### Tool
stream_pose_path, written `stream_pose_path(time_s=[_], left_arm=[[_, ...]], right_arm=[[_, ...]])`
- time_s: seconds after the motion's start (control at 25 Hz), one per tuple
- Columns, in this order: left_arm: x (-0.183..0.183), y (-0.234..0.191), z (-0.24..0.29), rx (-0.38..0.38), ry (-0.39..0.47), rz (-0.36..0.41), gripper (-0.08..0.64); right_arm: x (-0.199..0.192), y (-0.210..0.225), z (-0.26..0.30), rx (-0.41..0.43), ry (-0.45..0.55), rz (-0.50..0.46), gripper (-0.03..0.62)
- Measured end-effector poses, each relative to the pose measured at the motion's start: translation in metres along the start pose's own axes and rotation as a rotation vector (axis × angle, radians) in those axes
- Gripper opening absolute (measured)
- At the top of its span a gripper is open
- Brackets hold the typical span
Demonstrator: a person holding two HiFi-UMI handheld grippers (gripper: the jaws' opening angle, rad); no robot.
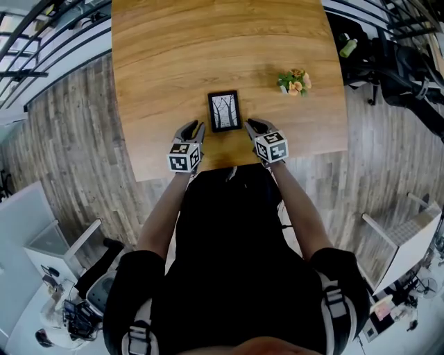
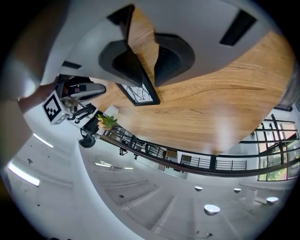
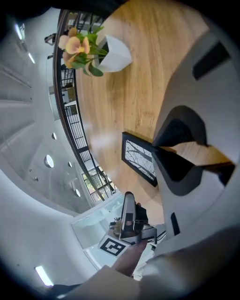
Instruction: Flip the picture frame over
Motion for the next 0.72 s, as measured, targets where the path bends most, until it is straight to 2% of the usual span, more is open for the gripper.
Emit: stream_pose_path(time_s=[0.08, 0.32, 0.52, 0.72], left_arm=[[0.003, -0.002, -0.009, -0.007, 0.005, 0.007, 0.084], [0.004, -0.005, -0.023, -0.036, 0.005, 0.040, 0.025], [-0.002, 0.003, -0.028, -0.064, -0.021, 0.091, 0.020], [-0.004, 0.005, -0.031, -0.072, -0.035, 0.138, 0.019]], right_arm=[[-0.003, -0.001, -0.008, 0.001, -0.001, -0.016, 0.006], [-0.014, -0.003, -0.019, -0.025, 0.024, -0.067, 0.006], [-0.007, -0.013, -0.039, -0.060, 0.028, -0.158, 0.006], [-0.006, -0.016, -0.041, -0.082, 0.028, -0.193, 0.006]])
Point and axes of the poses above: the fingertips, and each gripper's own axes: z forward along the fingers, y to its right, x out of its top, the point moved 9 cm from there along -z, backward along the fingers, and after that the axes turned 5 degrees about -x, right-handed, at the moved point
